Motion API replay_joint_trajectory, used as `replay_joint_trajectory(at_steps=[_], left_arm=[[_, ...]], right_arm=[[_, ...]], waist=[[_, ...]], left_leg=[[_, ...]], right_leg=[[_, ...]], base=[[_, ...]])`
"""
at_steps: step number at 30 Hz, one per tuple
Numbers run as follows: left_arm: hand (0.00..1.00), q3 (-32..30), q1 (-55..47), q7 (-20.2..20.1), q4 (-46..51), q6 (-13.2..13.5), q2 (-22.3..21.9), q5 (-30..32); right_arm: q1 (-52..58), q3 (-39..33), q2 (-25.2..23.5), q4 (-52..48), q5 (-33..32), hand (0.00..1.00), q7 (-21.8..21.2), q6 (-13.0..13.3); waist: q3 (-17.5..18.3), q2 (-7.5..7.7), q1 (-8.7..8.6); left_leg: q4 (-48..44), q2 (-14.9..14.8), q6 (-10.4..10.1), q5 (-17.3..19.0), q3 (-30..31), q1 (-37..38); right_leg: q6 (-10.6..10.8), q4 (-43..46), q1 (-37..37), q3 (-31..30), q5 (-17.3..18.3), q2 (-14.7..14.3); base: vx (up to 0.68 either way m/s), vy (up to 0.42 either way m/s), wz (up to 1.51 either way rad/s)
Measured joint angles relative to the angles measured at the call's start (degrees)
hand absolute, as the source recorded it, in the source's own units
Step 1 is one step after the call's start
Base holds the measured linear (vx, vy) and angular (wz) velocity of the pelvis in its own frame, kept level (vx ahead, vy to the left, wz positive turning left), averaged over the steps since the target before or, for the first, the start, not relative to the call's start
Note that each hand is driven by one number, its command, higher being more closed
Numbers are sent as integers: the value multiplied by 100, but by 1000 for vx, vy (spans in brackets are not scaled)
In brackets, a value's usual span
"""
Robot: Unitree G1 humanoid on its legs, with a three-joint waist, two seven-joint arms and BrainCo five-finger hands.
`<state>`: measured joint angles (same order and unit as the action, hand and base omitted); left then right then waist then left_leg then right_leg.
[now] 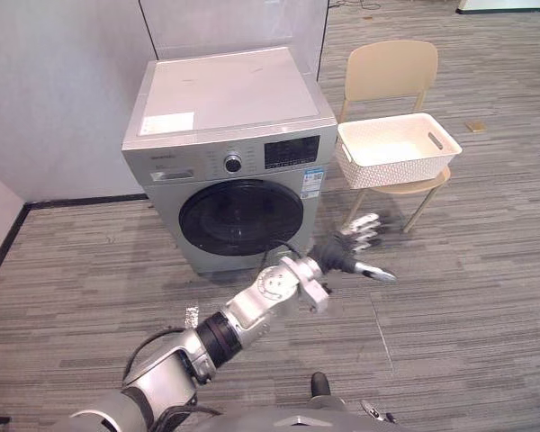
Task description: Pick up the laundry basket with both hands and put the clothes into the washing machine.
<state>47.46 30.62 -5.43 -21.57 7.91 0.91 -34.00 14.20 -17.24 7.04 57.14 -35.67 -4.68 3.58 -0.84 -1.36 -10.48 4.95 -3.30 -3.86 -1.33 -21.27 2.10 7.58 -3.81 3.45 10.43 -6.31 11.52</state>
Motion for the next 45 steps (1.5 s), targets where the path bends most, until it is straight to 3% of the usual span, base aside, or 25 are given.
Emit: replay_joint_trajectory(at_steps=[4, 9, 11, 13, 14, 16, 19, 22, 23, 24, 25, 26, 27, 29, 30, 31, 34, 36, 37, 38, 40, 41, 42, 43, 45], left_arm=[[0, -298, -286, 2, -356, -3, 165, 60], [0, -1341, -1510, -16, -1608, -56, 585, 811], [0, -2216, -2020, 22, -2507, -88, 577, 1280], [0, -4147, -2466, 333, -3952, -183, 582, 2078], [0, -4707, -2588, 428, -4227, -215, 600, 2200], [0, -6549, -3242, 793, -4666, -370, 875, 2752], [0, -7810, -3902, 941, -4658, -505, 1058, 2417], [0, -8022, -4211, 754, -4658, -507, 1013, 2158], [0, -8006, -4323, 663, -4660, -511, 881, 2260], [0, -7976, -4386, 616, -4658, -521, 811, 2488], [0, -7952, -4421, 628, -4650, -527, 752, 2704], [0, -7949, -4592, 662, -4646, -554, 687, 2944], [0, -7951, -4610, 672, -4644, -555, 677, 2975], [0, -7985, -4588, 736, -4605, -562, 609, 2984], [0, -8036, -4558, 770, -4463, -568, 468, 2980], [0, -8087, -4528, 776, -4326, -566, 366, 2980], [0, -8000, -4270, 775, -4029, -514, -4, 2730], [0, -7852, -4117, 824, -3853, -451, -20, 2625], [0, -7759, -4046, 864, -3691, -400, -32, 2582], [0, -7666, -4013, 873, -3623, -382, -16, 2562], [0, -7336, -3913, 889, -3444, -295, 53, 2510], [0, -7089, -3904, 896, -3501, -297, 137, 2450], [0, -7035, -3910, 893, -3511, -300, 134, 2427], [0, -6767, -3883, 877, -3513, -295, 81, 2258], [0, -6710, -3811, 883, -3529, -296, 34, 2179]], right_arm=[[-12, -198, -56, 0, -3, 0, 12, 0], [-246, -81, -236, 113, -2, 0, 9, -4], [-358, 21, -298, 285, -2, 0, 8, -10], [-457, 95, -432, 473, 6, 0, -12, -20], [-477, 102, -443, 528, 6, 0, -12, -33], [-539, -53, -427, 748, 31, 0, -10, -57], [-553, -527, -377, 934, 299, 0, -11, -116], [-607, -784, -297, 1048, 456, 0, -15, -130], [-594, -842, -234, 1104, 459, 0, -19, -125], [-639, -865, -262, 1121, 457, 0, -15, -100], [-706, -868, -175, 1048, 459, 0, -25, -100], [-773, -848, -213, 946, 449, 0, -23, -113], [-786, -827, -245, 919, 439, 0, -23, -111], [-892, -759, -448, 907, 345, 0, -17, -105], [-927, -757, -562, 888, 337, 0, 6, -105], [-971, -769, -635, 795, 272, 0, 25, -89], [-927, -771, -689, 670, 150, 0, 237, -79], [-925, -767, -712, 689, 122, 0, 253, -91], [-931, -778, -743, 742, 126, 0, 268, -117], [-931, -832, -747, 786, 130, 0, 273, -129], [-970, -880, -748, 940, 182, 0, 269, -170], [-1069, -869, -650, 1126, 236, 0, 261, -207], [-1098, -861, -616, 1146, 237, 0, 261, -224], [-1144, -835, -460, 1143, 241, 0, 267, -195], [-1254, -826, -256, 1119, 234, 0, 269, -131]], waist=[[6, 31, 21], [-37, 137, 69], [-64, 192, 151], [-83, 368, 354], [-80, 404, 421], [-52, 488, 600], [-48, 466, 820], [-66, 403, 988], [-50, 322, 996], [-62, 400, 998], [-165, 413, 1032], [-250, 471, 1062], [-244, 453, 1062], [-280, 507, 1056], [-284, 508, 1056], [-285, 502, 1058], [-288, 507, 1113], [-282, 550, 1113], [-305, 601, 1050], [-316, 625, 1022], [-276, 704, 1001], [-256, 665, 948], [-243, 683, 945], [-192, 511, 974], [-379, 291, 1021]], left_leg=[[0, 14, 9, -15, 154, 2], [-4, -2, 9, -16, 276, -12], [-5, 5, 10, -24, 425, -9], [-11, 26, 14, -57, 623, -43], [-27, 34, 19, -60, 694, -53], [-34, 127, 60, -91, 998, -94], [-1, 358, 154, -68, 1575, -108], [0, 569, 317, 42, 2144, -99], [0, 606, 362, 71, 2393, -98], [-301, 761, 402, 125, 2493, -98], [-789, 841, 528, 285, 2521, -258], [-1000, 962, 677, 416, 2727, -199], [-1018, 965, 706, 425, 2786, -169], [-1115, 935, 783, 468, 3114, -119], [-1162, 884, 796, 479, 3252, -147], [-1192, 838, 798, 503, 3281, -177], [-970, 771, 746, 538, 3579, -215], [-680, 721, 614, 621, 3787, -213], [-707, 708, 613, 621, 3962, -232], [-816, 693, 617, 619, 4009, -284], [-1510, 578, 414, 744, 4016, -664], [-1979, 382, 42, 1003, 4225, -910], [-2044, 336, 93, 1036, 4249, -957], [-3218, 128, 239, 1172, 4134, -1424], [-4051, -173, 354, 1026, 3631, -1700]], right_leg=[[-14, -76, -154, 169, -12, 14], [-5, -76, -233, 311, -8, 0], [23, -76, -335, 458, 17, 6], [35, -76, -434, 678, 54, 13], [38, -76, -464, 744, 63, 23], [95, -74, -638, 1069, 120, 116], [166, 420, -807, 1604, 455, 418], [50, 1421, -844, 2032, 713, 804], [-116, 2223, -671, 2003, 627, 1030], [-494, 3147, -351, 1677, 507, 1419], [-841, 3988, -15, 1130, 330, 1546], [-1330, 4933, 488, 38, -288, 1459], [-1250, 5107, 563, -174, -307, 1384], [-691, 5829, 1021, -835, 486, 891], [-533, 5698, 1233, -944, 899, 657], [-397, 5250, 1312, -1032, 1035, 542], [-319, 2914, 1203, -1855, 1074, 269], [-282, 2253, 1128, -2088, 1093, 172], [174, 2251, 1022, -1926, 1217, 194], [333, 2260, 945, -1738, 1268, 207], [132, 2247, 654, -1287, 1375, -2], [-86, 2326, 564, -1097, 1559, -316], [-120, 2306, 553, -1029, 1580, -366], [-285, 2230, 529, -737, 1601, -640], [-491, 2099, 225, -524, 1598, -924]], base=[[3, -36, 22], [1, -42, 11], [-6, -40, 35], [-18, -25, 46], [-3, -13, 56], [15, 7, 70], [17, 64, 100], [-4, 87, 126], [31, 138, 155], [76, 162, 158], [71, 171, 133], [53, 125, 78], [17, 93, 71], [32, 47, 80], [27, 44, 91], [30, 11, 95], [38, -67, 86], [124, -278, 102], [149, -323, 132], [159, -444, 147], [65, -450, 118], [21, -362, 73], [95, -502, 72], [95, -300, 43], [117, -373, 33]])
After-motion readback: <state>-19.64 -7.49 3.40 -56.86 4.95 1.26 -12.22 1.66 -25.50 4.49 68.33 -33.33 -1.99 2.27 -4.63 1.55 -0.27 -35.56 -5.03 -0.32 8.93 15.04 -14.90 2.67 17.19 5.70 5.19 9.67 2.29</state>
